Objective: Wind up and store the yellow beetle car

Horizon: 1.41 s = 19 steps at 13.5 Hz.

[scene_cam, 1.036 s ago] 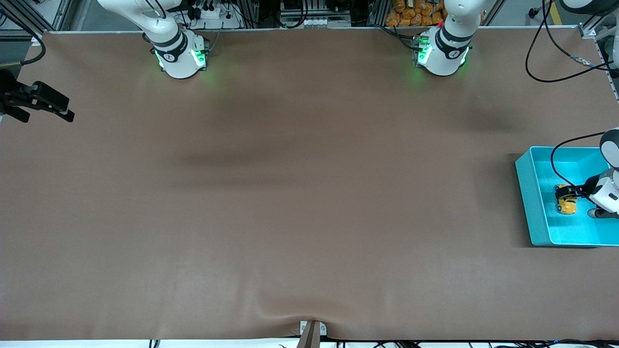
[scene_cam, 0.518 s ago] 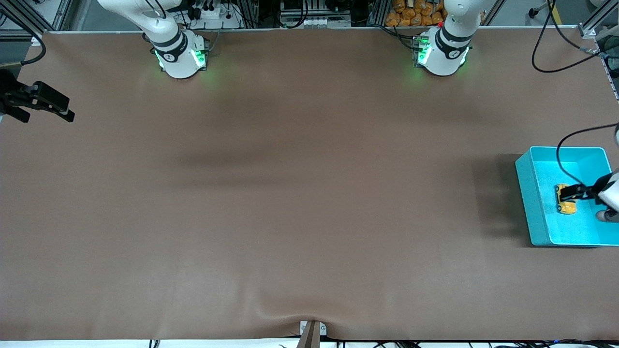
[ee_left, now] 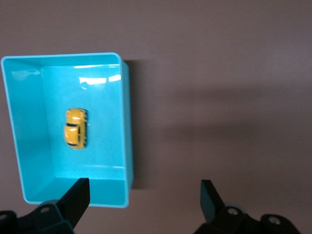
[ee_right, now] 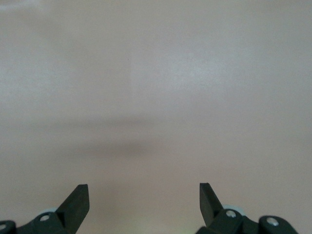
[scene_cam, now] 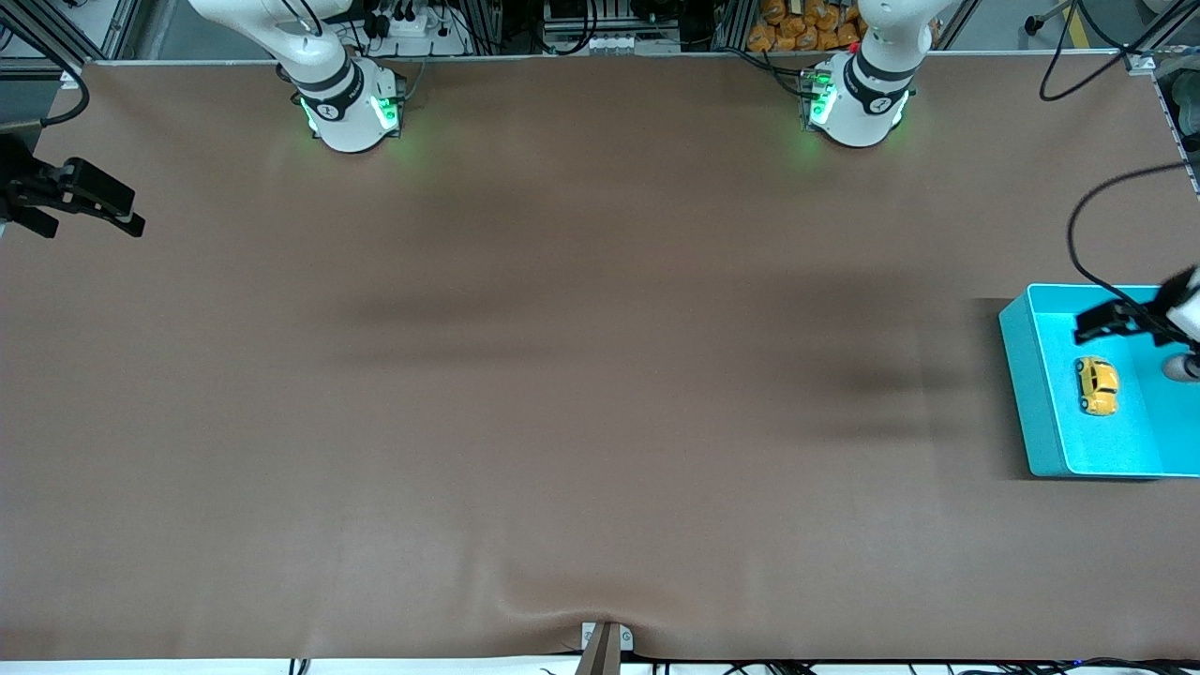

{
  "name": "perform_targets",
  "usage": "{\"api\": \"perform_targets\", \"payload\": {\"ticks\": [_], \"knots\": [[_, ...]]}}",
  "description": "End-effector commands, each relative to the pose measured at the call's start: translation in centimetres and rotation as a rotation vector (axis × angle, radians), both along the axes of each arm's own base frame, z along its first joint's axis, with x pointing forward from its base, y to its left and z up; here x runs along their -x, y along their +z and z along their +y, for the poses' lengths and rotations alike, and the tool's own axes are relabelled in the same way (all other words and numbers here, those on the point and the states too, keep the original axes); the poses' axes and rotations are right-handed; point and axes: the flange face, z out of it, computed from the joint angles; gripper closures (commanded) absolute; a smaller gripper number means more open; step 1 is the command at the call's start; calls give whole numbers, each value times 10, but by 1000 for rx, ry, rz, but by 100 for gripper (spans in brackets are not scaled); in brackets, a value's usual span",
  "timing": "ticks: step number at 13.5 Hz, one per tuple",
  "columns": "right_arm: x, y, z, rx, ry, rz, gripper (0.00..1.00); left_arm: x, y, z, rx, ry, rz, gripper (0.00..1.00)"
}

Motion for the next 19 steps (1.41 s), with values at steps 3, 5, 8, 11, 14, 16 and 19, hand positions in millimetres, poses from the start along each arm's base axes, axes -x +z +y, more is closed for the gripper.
{"api": "perform_targets", "payload": {"ticks": [3,5,8,11,14,16,19], "knots": [[0,2,-4,-1,-28,-2,0,46,73,-83,14,53,-36,0],[0,2,-6,1,-31,-1,0,62,97,-107,11,25,-43,0],[0,2,-8,1,-34,-1,0,76,129,-122,32,1,7,0],[2,2,-10,1,-38,6,0,89,162,-129,68,-11,23,0],[3,-1,-19,0,-52,22,0,89,166,-130,64,-18,31,0],[3,0,-18,-1,-52,19,0,91,165,-130,59,-21,47,0],[2,-1,-18,-1,-52,18,0,91,164,-126,60,-18,50,0]]}}
